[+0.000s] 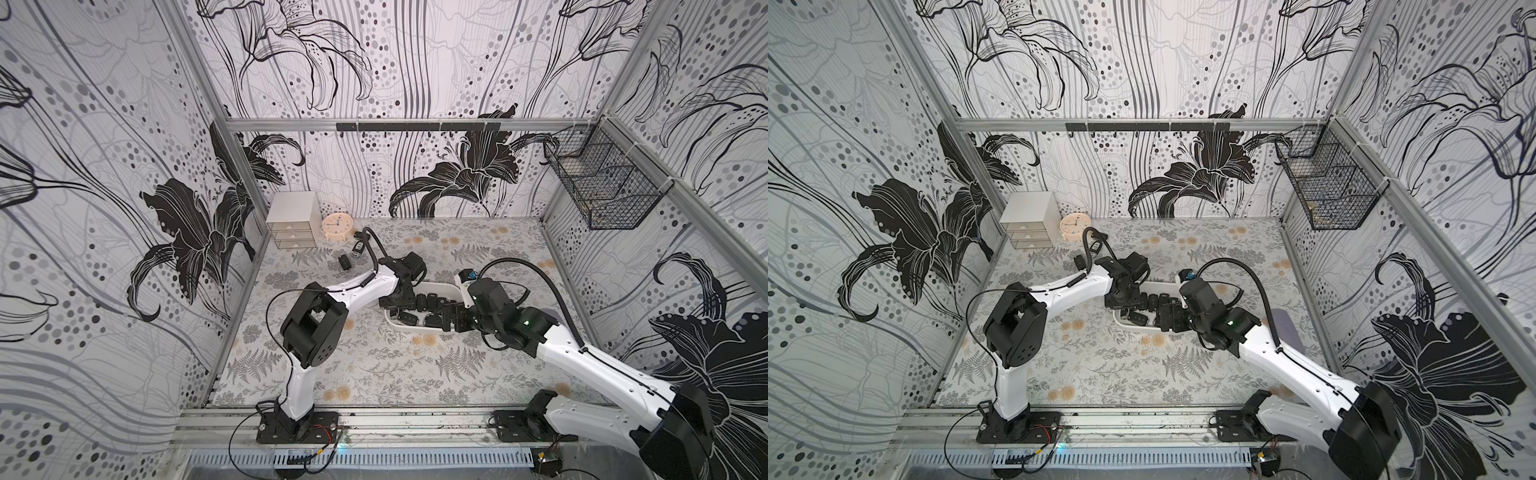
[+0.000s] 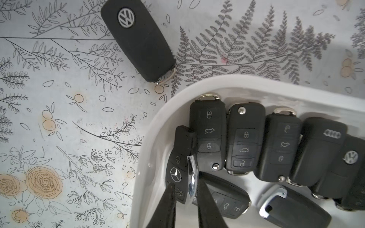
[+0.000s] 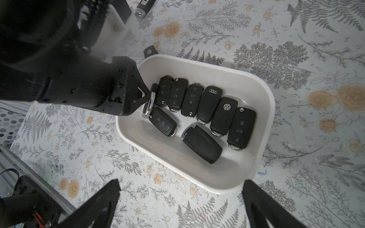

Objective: Place the car key into the storage box
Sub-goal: Place the car key in the storage box.

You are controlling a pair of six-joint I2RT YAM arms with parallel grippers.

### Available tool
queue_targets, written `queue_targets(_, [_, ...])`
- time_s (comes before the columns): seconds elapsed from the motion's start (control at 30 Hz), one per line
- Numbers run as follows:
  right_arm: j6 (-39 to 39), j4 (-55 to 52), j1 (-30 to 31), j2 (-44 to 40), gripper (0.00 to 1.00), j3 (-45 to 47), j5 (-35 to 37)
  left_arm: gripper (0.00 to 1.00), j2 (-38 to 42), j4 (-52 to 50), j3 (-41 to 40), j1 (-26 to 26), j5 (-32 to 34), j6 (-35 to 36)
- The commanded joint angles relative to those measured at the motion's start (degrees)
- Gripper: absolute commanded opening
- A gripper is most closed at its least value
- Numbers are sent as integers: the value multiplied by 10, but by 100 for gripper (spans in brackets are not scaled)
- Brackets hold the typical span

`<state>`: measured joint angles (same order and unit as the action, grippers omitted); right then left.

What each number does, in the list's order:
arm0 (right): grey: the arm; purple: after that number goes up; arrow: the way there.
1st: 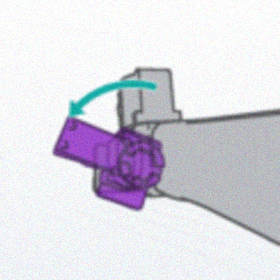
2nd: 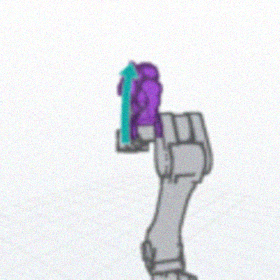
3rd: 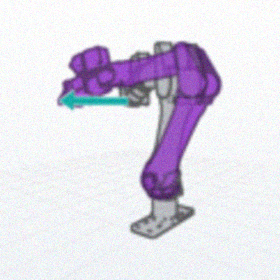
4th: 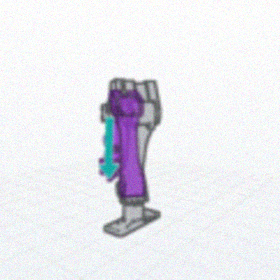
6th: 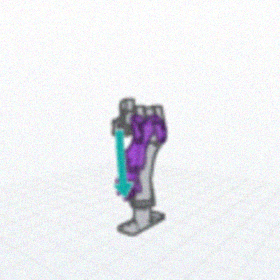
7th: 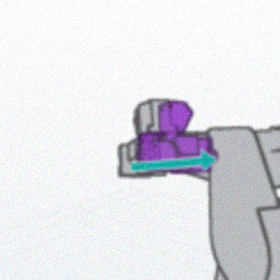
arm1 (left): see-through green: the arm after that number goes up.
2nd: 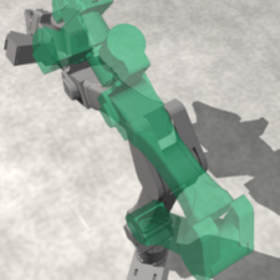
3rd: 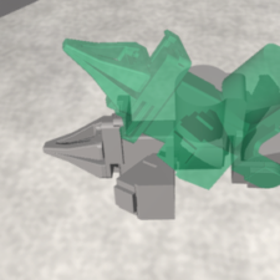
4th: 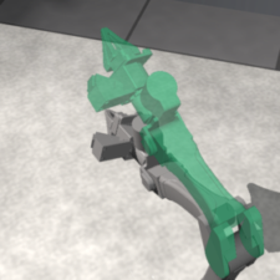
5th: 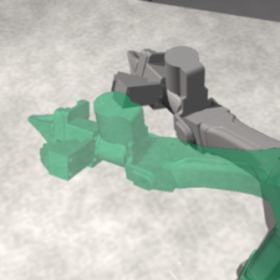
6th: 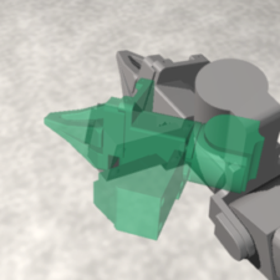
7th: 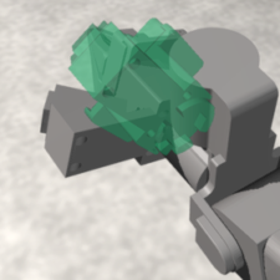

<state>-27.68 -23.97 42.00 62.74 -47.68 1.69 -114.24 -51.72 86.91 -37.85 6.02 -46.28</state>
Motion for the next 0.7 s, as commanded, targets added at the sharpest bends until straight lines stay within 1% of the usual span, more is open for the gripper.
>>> queue_targets(0.0, [10,4,3,6,100,-17,-3,20,-14,22,-9,6,-4,-4])
queue_targets(0.37, [12,1,2,9,100,-19,-3,19,-31,26,-9,8,-5,-3])
queue_targets(0.5, [12,1,2,10,100,-20,-2,19,-17,18,-1,8,0,-2])
queue_targets(0.67, [14,2,2,13,100,-25,-3,22,9,3,15,8,5,2])
